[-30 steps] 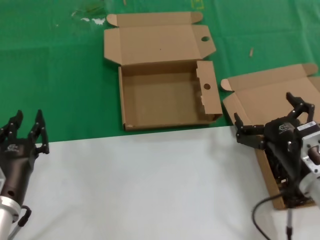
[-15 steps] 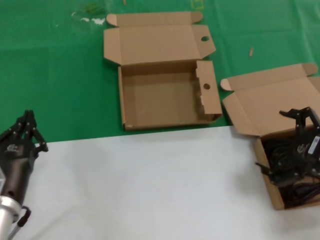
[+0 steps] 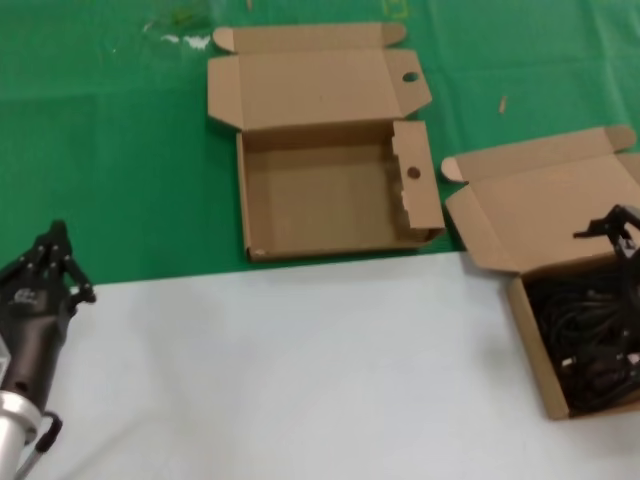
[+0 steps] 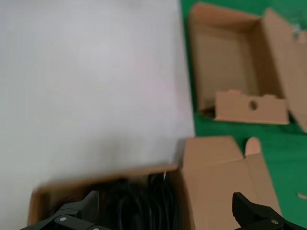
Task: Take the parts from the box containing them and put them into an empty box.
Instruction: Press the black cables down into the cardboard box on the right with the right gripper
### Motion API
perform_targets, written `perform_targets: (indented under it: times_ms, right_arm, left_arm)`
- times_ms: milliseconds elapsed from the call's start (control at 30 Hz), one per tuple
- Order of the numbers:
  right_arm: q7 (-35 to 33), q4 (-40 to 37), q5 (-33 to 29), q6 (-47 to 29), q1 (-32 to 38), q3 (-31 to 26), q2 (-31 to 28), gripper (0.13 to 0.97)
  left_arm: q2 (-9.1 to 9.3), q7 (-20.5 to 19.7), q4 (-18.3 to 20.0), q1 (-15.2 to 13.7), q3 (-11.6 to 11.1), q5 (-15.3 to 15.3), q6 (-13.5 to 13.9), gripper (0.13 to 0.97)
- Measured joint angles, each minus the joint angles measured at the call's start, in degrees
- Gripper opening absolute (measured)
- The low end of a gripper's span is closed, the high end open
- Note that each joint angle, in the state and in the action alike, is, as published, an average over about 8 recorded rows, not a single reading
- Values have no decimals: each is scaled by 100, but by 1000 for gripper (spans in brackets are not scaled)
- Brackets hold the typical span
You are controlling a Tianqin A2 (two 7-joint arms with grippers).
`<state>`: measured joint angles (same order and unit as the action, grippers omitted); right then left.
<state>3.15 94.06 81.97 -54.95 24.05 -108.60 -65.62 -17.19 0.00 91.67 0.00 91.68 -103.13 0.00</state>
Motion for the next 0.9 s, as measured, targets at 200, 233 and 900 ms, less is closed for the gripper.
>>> perform_targets:
  times_ms: [200,233,900]
  right_arm:
    - [-611,-400,-354,-828,767,-276,90,966]
    - [-704,-466,-409,-917,860,-310,113,966]
    - [-1775,-1604,-978,-1183,1470,-649,698,940]
  left_arm:
    - [0,0,0,0,0,0,0,140]
    - [0,0,0,0,0,0,0,140]
    - [0,0,0,0,0,1,0,140]
